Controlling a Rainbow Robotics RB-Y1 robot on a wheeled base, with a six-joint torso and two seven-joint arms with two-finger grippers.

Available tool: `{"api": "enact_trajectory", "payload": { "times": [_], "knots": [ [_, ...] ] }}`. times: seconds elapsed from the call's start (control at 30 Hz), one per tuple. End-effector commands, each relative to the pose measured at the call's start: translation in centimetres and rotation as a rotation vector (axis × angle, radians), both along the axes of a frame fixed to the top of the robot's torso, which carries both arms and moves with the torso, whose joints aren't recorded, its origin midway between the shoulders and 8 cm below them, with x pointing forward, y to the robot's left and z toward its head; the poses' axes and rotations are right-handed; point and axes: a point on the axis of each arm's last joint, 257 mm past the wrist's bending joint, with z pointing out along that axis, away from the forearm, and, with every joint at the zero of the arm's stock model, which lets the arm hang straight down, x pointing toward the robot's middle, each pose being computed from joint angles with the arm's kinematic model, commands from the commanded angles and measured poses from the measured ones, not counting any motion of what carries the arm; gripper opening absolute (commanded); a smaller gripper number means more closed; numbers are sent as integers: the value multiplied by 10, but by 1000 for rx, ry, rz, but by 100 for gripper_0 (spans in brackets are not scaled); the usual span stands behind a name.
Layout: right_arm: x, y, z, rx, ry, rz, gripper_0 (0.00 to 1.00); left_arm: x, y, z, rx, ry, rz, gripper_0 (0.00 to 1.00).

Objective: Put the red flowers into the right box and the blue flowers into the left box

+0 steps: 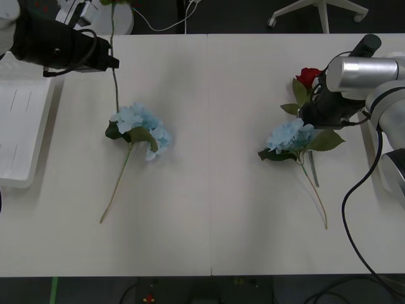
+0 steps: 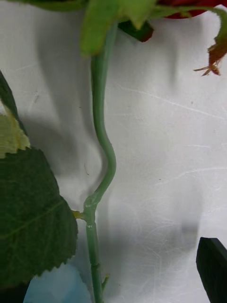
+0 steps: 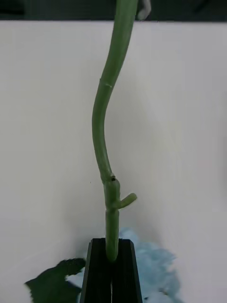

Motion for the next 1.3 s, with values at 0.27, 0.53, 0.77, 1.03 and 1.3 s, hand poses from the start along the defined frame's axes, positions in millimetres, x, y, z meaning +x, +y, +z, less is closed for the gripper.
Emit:
{"api": "enact_trajectory", "payload": {
  "times": [0.27,0.53,0.77,1.03,1.3],
  "knots": [
    [5,16,3,21,-9,-10,76,-70,-56,72,-302,7,-140,0],
    [3,16,1,23,-3,-12,61,-150,-114,97,-395,60,-263,0],
    [2,16,0,28,1,-21,8,-202,-138,102,-435,76,-376,0],
    [1,16,-1,29,5,-23,0,-235,-147,94,-450,22,-493,0],
    [2,14,0,21,3,-14,0,-246,-177,83,-500,-23,-562,0]
  ]
}}
